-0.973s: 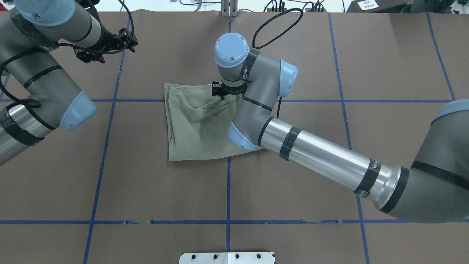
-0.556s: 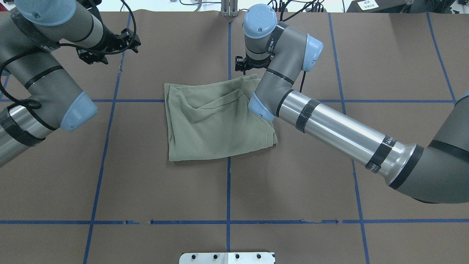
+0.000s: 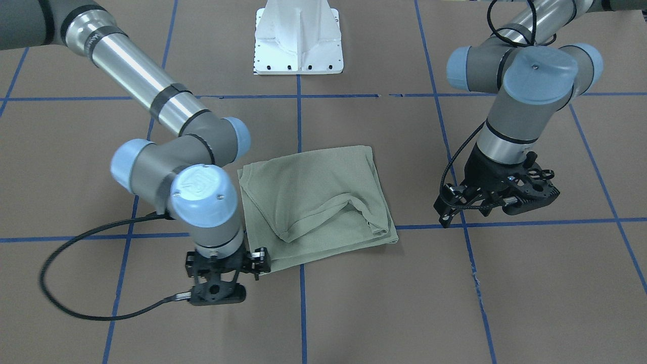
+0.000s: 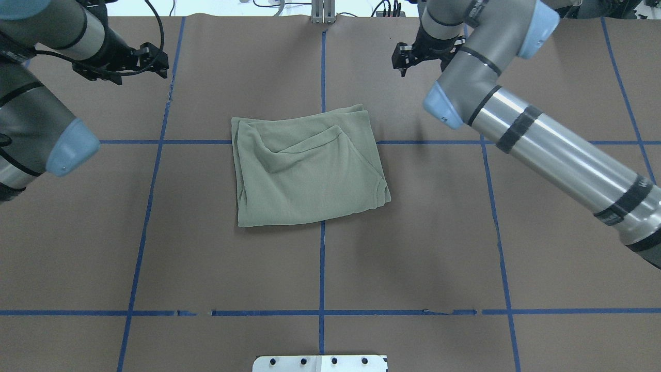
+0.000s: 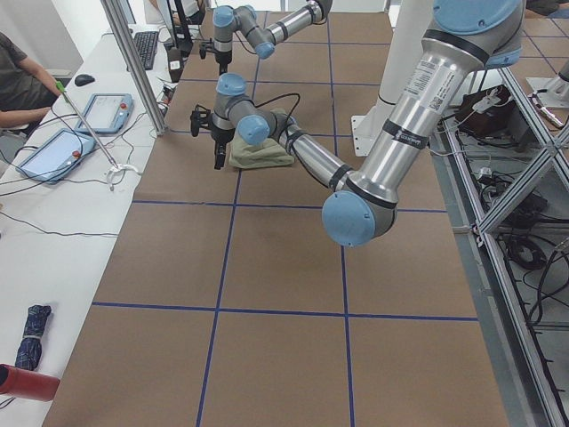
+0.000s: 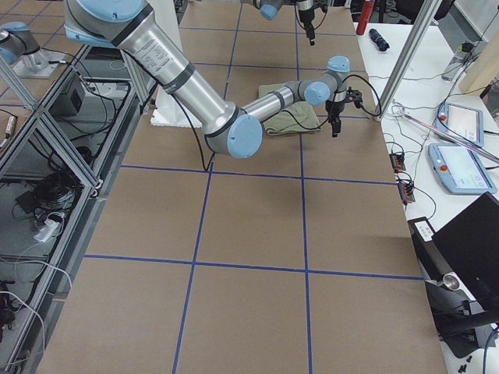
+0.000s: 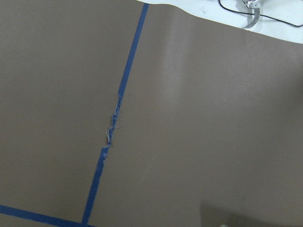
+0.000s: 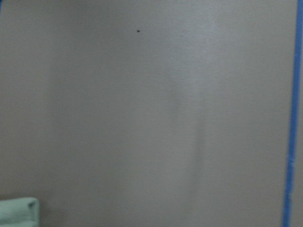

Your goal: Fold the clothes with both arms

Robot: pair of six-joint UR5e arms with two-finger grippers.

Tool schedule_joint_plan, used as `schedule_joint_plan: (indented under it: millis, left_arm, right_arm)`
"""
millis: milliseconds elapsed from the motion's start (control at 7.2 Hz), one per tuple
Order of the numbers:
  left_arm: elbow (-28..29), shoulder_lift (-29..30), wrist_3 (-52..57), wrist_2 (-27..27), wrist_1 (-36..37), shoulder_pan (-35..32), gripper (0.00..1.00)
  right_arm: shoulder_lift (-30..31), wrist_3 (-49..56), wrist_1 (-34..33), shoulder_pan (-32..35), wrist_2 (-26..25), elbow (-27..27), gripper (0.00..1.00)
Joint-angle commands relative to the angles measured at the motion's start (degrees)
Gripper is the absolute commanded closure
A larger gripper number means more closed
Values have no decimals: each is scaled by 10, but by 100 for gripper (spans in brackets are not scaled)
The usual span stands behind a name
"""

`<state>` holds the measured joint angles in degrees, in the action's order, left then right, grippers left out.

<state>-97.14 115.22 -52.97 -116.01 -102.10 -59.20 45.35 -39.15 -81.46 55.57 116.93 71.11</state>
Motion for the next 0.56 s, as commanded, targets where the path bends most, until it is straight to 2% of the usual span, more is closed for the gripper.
schedule_joint_plan:
  millis: [0,278,417]
  left_arm:
    - [-14,-64,220,-40,2,-93,0]
    - [-6,-115,456,-87,5,-202,0]
    - [-6,-148,505,-136,3,-244,0]
  right_arm:
    - [143,169,-25,113,71,100,0]
    - [241,370,-26,206,99,99,0]
    - [283,411,-28,253,132,97,0]
